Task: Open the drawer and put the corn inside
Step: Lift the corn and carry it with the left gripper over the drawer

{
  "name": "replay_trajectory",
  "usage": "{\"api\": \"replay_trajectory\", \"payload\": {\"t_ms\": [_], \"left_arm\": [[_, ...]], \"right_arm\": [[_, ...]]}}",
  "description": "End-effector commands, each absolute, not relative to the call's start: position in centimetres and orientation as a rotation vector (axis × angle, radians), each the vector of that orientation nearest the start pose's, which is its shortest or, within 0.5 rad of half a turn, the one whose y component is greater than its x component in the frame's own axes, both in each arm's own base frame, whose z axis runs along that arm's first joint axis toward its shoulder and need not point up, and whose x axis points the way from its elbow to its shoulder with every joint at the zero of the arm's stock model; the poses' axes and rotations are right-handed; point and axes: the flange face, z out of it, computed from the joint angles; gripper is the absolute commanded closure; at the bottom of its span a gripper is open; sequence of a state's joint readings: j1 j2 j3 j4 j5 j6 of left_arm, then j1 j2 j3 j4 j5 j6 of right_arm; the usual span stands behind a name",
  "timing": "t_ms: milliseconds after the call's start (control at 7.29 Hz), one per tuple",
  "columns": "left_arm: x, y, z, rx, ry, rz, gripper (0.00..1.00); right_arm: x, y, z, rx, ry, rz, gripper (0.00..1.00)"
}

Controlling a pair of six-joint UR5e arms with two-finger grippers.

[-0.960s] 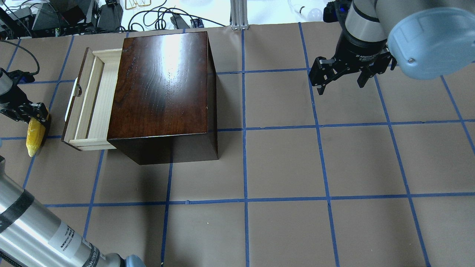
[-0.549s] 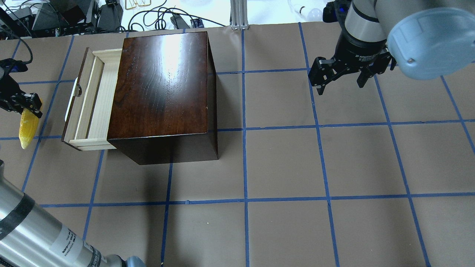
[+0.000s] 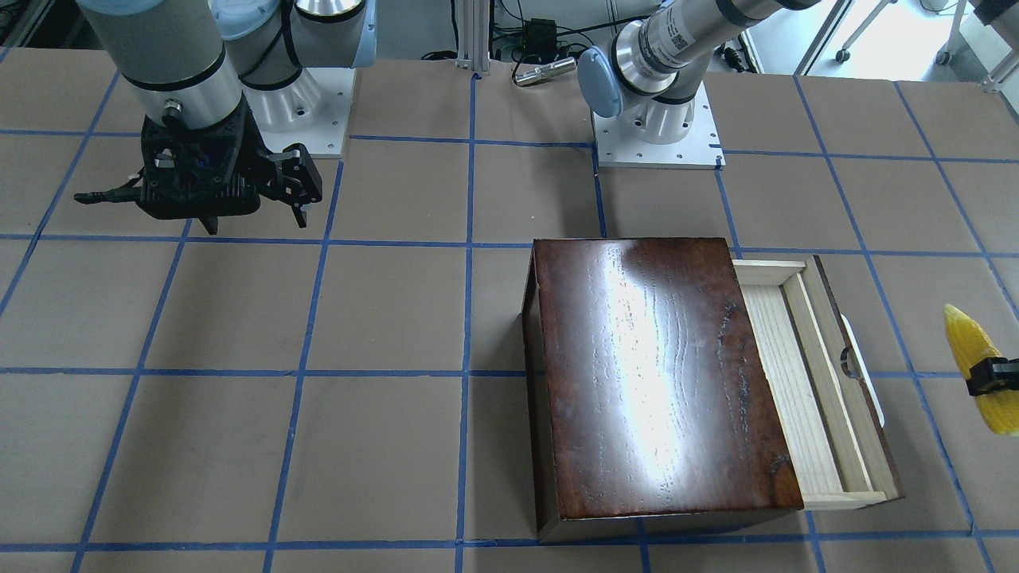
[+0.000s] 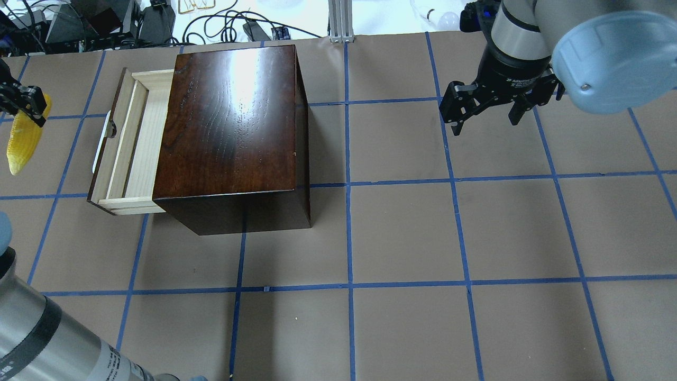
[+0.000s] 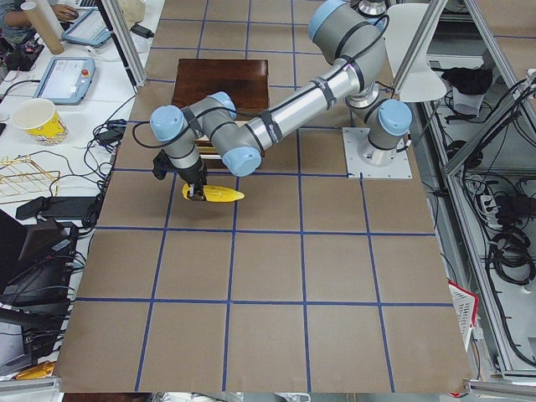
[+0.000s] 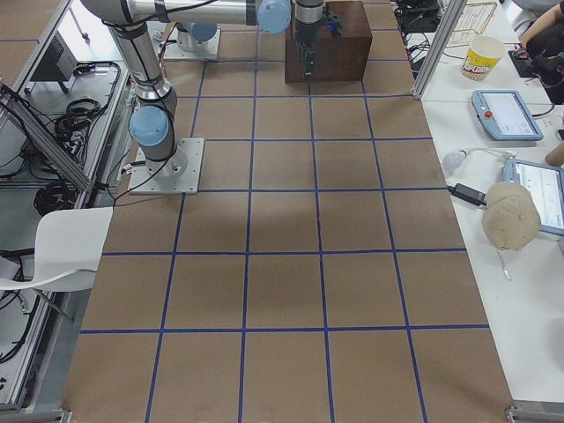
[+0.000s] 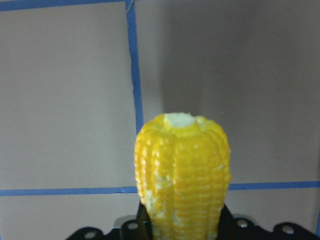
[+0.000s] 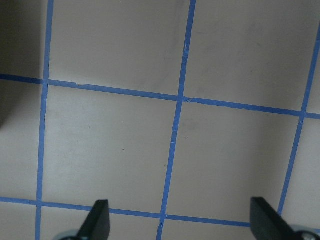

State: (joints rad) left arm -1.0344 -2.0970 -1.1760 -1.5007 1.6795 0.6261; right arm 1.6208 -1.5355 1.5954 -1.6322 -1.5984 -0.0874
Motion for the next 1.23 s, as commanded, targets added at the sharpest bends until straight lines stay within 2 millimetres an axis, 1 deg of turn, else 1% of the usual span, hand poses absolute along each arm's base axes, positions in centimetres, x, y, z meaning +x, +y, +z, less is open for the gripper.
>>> {"api": "replay_trajectory", "payload": {"t_ms": [0, 137, 274, 411, 549, 686, 823, 960, 1097], "left_arm": [[20.1, -65.8, 42.0, 0.215, 3.105, 0.124, 1.00], [17.5, -65.9, 43.3, 0.265, 3.093, 0.099, 1.00], [13.3, -66.2, 44.4, 0.327, 3.092, 0.086, 1.00], [9.6, -66.3, 44.9, 0.316, 3.095, 0.077, 1.00], [6.4, -66.6, 44.5, 0.322, 3.146, 0.070, 1.00], [4.9, -67.1, 43.3, 0.224, 3.180, 0.097, 1.00], [4.0, -67.3, 41.6, 0.164, 3.209, 0.139, 1.00], [4.5, -66.7, 39.9, 0.169, 3.205, 0.178, 1.00], [5.0, -66.6, 38.7, 0.193, 3.203, 0.179, 1.00]], "right_arm": [[15.6, -49.9, 46.4, -0.219, 3.162, -0.002, 0.00], [15.4, -50.0, 46.4, -0.214, 3.162, -0.002, 0.00], [15.6, -49.9, 46.4, -0.219, 3.162, -0.002, 0.00], [15.6, -49.9, 46.4, -0.219, 3.162, -0.002, 0.00], [15.6, -49.9, 46.4, -0.219, 3.162, -0.002, 0.00], [15.6, -49.9, 46.4, -0.218, 3.160, -0.002, 0.00], [15.6, -49.9, 46.4, -0.219, 3.162, -0.002, 0.00], [15.4, -50.0, 46.4, -0.214, 3.162, -0.002, 0.00], [15.6, -49.9, 46.4, -0.219, 3.162, -0.002, 0.00]]}}
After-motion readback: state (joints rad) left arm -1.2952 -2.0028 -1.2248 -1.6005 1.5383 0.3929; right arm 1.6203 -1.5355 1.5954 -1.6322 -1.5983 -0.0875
